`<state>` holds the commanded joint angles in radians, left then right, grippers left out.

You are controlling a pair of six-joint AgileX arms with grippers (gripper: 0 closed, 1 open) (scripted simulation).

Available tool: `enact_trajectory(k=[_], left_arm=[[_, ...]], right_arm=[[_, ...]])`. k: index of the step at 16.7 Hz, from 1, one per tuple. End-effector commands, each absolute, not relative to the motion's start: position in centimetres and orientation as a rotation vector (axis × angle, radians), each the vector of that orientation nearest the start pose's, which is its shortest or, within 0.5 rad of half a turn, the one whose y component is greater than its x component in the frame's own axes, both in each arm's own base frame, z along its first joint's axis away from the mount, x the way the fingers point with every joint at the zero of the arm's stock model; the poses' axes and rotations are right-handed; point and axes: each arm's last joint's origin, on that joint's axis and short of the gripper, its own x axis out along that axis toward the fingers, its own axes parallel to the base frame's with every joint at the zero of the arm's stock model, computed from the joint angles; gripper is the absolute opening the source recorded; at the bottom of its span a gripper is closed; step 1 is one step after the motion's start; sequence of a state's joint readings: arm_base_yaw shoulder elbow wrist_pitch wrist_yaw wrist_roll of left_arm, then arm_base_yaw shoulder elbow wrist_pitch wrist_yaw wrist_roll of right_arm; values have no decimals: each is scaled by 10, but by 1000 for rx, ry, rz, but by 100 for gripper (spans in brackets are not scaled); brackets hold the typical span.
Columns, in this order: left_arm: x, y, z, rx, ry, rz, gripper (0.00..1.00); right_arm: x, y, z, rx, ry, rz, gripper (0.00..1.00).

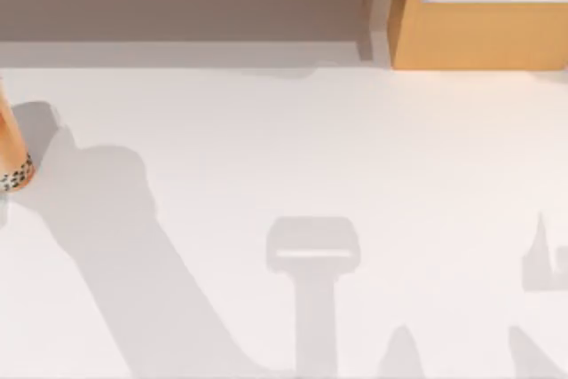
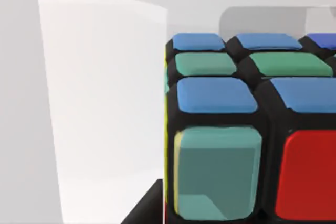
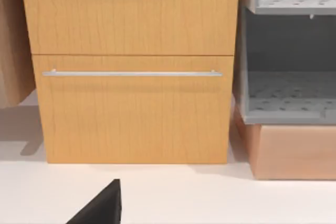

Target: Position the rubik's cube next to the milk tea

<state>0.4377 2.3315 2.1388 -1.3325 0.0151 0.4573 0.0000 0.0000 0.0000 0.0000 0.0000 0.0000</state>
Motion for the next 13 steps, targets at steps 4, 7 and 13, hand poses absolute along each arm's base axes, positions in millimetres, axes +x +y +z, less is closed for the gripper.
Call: enact_trajectory(k=[4,7,13], left_arm=[[418,201,214,28,1486,16,0],[417,201,214,32,1482,20,0],[417,202,199,26,1514,13,0]], right_arm=[[106,-1,160,0,0,0,100],[106,-1,160,0,0,0,100],[106,-1,160,0,0,0,100]])
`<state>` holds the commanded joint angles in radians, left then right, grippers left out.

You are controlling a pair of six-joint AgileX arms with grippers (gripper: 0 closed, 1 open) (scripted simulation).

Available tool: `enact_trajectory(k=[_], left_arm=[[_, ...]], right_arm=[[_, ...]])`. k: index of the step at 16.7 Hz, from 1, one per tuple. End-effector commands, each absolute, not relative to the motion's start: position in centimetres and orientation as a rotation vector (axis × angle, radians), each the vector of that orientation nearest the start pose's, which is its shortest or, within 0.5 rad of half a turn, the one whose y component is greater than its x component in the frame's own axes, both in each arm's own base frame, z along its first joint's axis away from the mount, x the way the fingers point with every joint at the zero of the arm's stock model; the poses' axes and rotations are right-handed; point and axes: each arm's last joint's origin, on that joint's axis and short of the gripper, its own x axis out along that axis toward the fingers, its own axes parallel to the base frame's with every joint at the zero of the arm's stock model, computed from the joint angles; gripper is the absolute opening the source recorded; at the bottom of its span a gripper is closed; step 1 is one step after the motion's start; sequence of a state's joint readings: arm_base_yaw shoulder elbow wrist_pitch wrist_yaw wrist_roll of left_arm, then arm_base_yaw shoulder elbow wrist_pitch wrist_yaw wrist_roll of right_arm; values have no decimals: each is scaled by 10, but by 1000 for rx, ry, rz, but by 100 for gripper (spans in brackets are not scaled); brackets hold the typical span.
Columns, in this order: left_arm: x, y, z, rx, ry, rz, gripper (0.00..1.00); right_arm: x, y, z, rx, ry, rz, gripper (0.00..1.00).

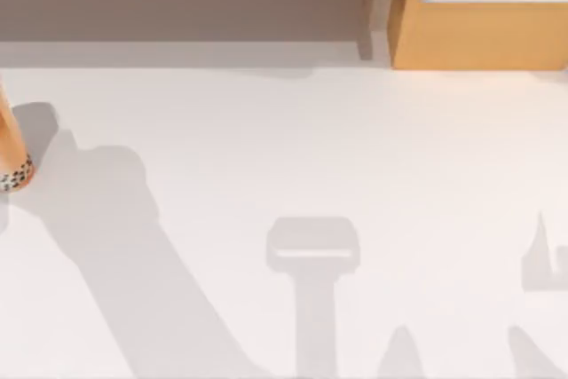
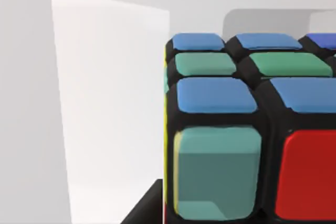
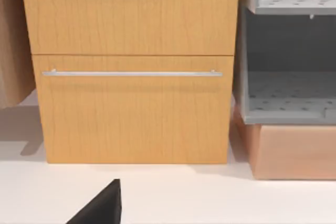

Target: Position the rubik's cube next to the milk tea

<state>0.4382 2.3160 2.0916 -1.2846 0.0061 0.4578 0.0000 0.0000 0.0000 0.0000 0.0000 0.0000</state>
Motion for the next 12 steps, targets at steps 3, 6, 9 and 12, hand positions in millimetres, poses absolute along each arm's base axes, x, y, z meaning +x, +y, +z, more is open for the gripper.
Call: enact_trajectory(k=[3,6,9,12], left_arm=[[418,200,186,18,1544,-3,0],[419,199,173,8,1574,-19,0],[419,199,173,8,1574,-19,0],[419,199,173,8,1574,-19,23]], right_arm=[[106,-1,160,0,0,0,100],[106,-1,160,0,0,0,100],[106,-1,160,0,0,0,100],[106,-1,160,0,0,0,100]])
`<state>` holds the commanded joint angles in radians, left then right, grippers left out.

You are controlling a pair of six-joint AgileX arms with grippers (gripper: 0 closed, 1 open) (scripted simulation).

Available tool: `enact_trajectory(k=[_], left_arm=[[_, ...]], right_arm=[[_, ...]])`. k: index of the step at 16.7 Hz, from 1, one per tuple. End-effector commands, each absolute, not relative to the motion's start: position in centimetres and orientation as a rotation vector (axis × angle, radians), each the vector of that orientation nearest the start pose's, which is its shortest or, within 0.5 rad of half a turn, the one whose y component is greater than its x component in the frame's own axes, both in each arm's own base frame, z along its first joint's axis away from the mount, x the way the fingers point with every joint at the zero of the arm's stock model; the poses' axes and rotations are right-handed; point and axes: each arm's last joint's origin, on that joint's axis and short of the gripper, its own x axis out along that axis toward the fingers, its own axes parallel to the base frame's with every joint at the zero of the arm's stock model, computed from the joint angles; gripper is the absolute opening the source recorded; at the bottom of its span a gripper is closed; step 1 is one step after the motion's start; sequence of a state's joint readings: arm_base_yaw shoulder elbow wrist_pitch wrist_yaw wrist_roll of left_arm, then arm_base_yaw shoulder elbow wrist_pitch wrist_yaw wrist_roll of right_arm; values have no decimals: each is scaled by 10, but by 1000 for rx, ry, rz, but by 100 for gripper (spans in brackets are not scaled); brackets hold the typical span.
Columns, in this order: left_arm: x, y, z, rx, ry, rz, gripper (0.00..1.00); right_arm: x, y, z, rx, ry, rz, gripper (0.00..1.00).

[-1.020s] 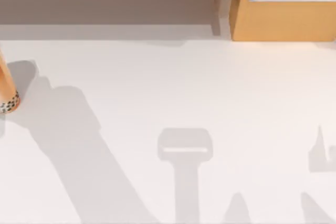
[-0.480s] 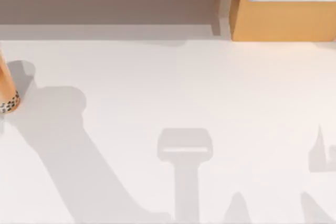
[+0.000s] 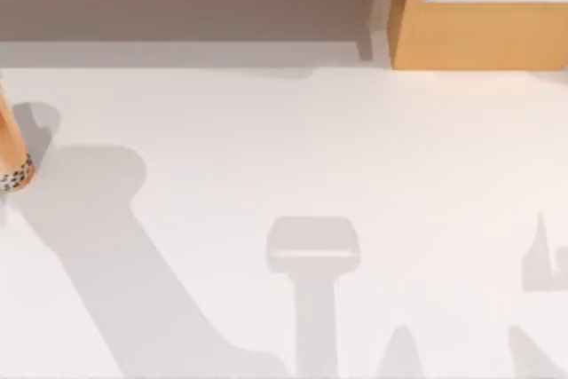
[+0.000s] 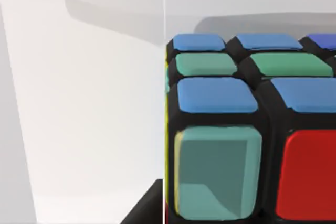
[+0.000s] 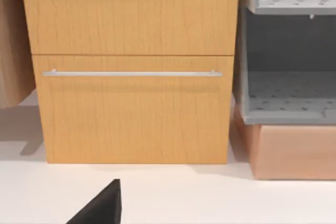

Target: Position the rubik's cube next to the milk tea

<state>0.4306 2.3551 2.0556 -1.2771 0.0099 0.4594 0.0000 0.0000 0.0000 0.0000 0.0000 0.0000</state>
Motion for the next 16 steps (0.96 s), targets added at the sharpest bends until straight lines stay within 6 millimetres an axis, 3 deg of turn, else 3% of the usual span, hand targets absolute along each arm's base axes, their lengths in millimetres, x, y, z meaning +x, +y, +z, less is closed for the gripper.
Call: enact_trajectory(k=[10,16], left_arm=[[419,199,173,8,1574,-19,98],[419,199,173,8,1574,-19,100]], right_arm=[[106,-1,160,0,0,0,100],[106,-1,160,0,0,0,100]])
